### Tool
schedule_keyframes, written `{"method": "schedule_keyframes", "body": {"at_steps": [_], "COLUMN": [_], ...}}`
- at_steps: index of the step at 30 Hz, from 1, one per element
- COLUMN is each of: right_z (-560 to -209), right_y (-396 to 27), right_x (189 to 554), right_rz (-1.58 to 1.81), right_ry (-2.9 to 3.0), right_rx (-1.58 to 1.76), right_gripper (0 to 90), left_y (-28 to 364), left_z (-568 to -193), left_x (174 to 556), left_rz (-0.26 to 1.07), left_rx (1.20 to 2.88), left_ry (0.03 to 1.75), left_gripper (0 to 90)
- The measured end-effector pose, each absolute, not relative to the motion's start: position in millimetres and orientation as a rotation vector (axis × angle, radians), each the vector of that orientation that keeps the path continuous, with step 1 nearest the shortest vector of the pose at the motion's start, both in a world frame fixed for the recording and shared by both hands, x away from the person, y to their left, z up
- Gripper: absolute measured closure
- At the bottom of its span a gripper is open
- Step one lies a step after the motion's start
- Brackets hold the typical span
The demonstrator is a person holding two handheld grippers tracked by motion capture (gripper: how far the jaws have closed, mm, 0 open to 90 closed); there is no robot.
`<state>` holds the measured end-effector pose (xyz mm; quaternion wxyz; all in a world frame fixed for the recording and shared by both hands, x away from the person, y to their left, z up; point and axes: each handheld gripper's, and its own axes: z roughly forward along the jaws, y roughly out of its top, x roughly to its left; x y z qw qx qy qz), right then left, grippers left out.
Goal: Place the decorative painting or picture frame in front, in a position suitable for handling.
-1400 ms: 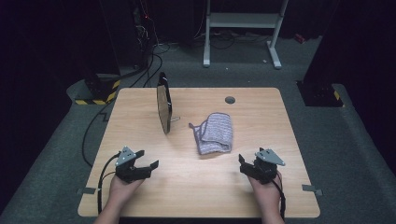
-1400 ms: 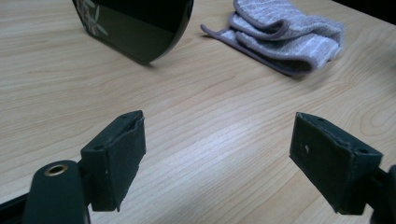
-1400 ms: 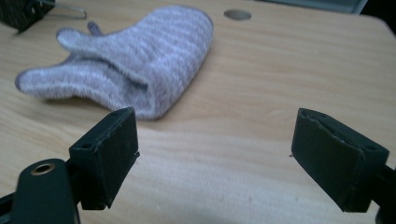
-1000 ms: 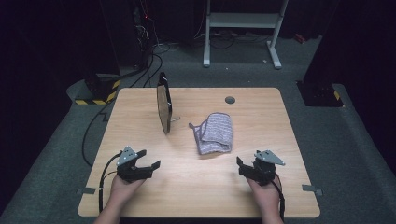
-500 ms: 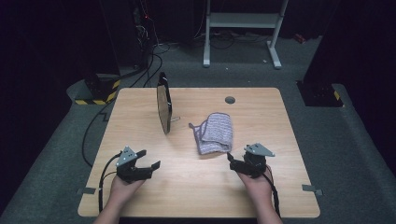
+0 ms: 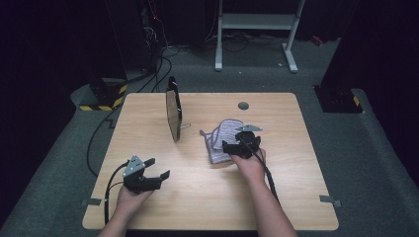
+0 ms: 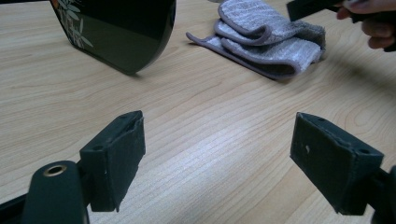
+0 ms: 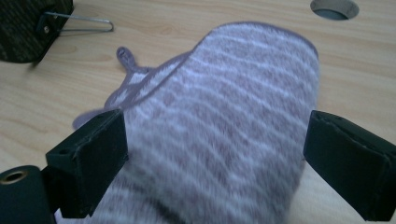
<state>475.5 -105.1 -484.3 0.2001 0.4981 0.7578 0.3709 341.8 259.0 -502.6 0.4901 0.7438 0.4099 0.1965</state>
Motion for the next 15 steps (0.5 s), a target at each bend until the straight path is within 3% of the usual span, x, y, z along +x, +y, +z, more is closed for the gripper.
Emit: {"method": "schedule_keyframes", "body": {"at_steps": [15], "right_z": [-479], "right_y": [-88], "right_x": [496], "right_rz": [0.918], "right_ry": [2.184], "right_rx": [1.434], "right_gripper": [0.0], "left_y": [261], "left_z": [-502], "left_x": [342], "left_rz": [0.472], "left_rx": [1.802], "left_ry": [0.985], "left_gripper": [18.1]}}
